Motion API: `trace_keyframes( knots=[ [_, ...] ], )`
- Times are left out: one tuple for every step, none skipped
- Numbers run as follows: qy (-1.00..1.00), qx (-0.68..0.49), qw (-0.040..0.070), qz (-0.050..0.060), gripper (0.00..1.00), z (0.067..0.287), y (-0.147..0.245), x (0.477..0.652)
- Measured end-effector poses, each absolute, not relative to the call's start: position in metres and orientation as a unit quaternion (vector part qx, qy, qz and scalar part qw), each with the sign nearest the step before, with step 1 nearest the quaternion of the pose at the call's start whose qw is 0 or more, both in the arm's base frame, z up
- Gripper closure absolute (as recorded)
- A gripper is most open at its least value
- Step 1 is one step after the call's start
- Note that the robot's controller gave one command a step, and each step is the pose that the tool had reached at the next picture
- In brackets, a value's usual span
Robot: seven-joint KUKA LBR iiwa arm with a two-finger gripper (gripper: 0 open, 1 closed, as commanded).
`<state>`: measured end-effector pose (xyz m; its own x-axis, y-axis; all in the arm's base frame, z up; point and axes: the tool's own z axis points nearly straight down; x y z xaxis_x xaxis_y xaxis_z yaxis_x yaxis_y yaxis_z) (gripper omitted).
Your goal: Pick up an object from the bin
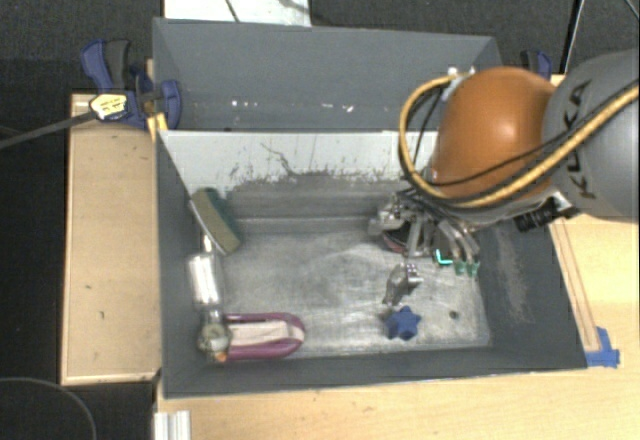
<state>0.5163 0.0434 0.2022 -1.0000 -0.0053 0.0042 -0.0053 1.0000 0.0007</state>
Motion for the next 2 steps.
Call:
trace_keyframes(
  knots=[
    [-0.998, 0.057, -0.005, -0.001, 0.00, 0.103, -0.012, 0.538],
    [-0.994, 0.111, -0.007, 0.000, 0.00, 0.093, -0.042, 0.518]
  ],
)
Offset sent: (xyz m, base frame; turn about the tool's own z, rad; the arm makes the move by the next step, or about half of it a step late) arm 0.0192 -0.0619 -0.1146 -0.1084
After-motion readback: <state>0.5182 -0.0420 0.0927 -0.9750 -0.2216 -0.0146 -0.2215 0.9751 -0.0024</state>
